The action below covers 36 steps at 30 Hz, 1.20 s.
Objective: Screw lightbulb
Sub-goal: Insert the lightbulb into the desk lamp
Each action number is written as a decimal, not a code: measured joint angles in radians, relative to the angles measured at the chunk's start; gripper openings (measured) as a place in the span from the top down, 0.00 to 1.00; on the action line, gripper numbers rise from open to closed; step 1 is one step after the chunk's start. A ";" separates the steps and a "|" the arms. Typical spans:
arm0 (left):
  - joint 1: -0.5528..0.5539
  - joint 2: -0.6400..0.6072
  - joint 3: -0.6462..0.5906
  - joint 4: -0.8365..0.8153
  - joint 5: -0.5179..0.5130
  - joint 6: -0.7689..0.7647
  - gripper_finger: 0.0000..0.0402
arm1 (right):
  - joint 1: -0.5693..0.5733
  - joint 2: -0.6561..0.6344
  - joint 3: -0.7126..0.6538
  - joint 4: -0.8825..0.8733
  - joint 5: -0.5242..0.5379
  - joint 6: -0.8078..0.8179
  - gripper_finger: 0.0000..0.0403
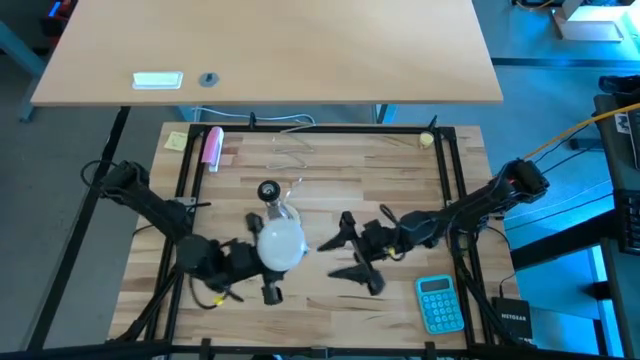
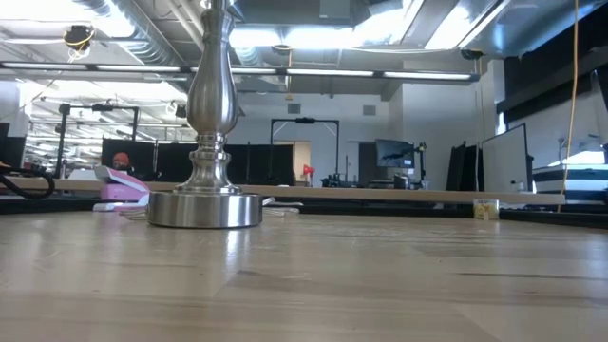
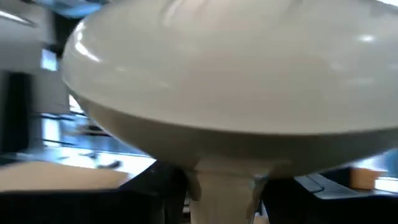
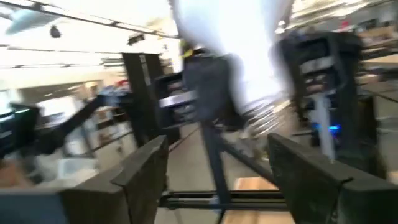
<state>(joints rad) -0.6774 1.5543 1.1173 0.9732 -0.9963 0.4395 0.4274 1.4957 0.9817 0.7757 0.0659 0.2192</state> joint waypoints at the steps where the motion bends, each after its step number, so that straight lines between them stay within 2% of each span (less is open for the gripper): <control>1: -0.012 0.000 0.021 0.014 -0.055 0.063 0.62 | 0.001 -0.018 0.000 -0.023 -0.008 -0.002 0.29; 5: -0.031 0.000 0.100 0.020 -0.284 0.272 0.63 | -0.002 -0.088 0.000 -0.174 0.016 -0.003 0.27; 7: -0.026 0.000 0.132 0.021 -0.371 0.340 0.63 | -0.002 -0.119 0.000 -0.253 0.077 -0.025 0.27; 9: -0.011 0.000 0.152 0.021 -0.425 0.396 0.62 | -0.002 -0.140 0.000 -0.315 0.188 -0.087 0.28; 14: 0.040 -0.009 0.173 0.039 -0.440 0.389 0.63 | -0.014 -0.135 -0.001 -0.406 0.563 -0.125 0.31; 16: 0.053 -0.033 0.173 0.037 -0.435 0.410 0.63 | -0.038 -0.130 -0.001 -0.433 0.641 -0.122 0.32; 17: 0.059 -0.051 0.168 0.038 -0.432 0.423 0.63 | -0.052 -0.130 -0.001 -0.461 0.640 -0.131 0.33; 19: 0.065 -0.093 0.142 0.042 -0.423 0.429 0.63 | -0.096 -0.128 -0.001 -0.503 0.564 -0.182 0.34; 23: 0.075 -0.211 0.029 0.035 -0.334 0.345 0.63 | -0.214 -0.128 -0.001 -0.547 0.262 -0.202 0.35; 25: 0.089 -0.269 -0.022 0.026 -0.361 0.332 0.63 | -0.274 -0.124 -0.001 -0.538 0.118 -0.206 0.35; 26: 0.095 -0.291 -0.044 0.029 -0.392 0.334 0.63 | -0.298 -0.119 -0.001 -0.529 0.078 -0.219 0.35; 31: 0.126 -0.316 -0.094 0.011 -0.431 0.344 0.63 | -0.384 -0.100 -0.036 -0.471 0.043 -0.266 0.36; 36: 0.165 -0.317 -0.091 -0.085 -0.441 0.326 0.62 | -0.449 -0.051 -0.062 -0.376 -0.113 -0.276 0.36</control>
<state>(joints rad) -0.5126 1.2373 1.0264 0.8877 -1.4376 0.7659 -0.0217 1.4444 0.9199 0.3996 -0.0470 -0.0570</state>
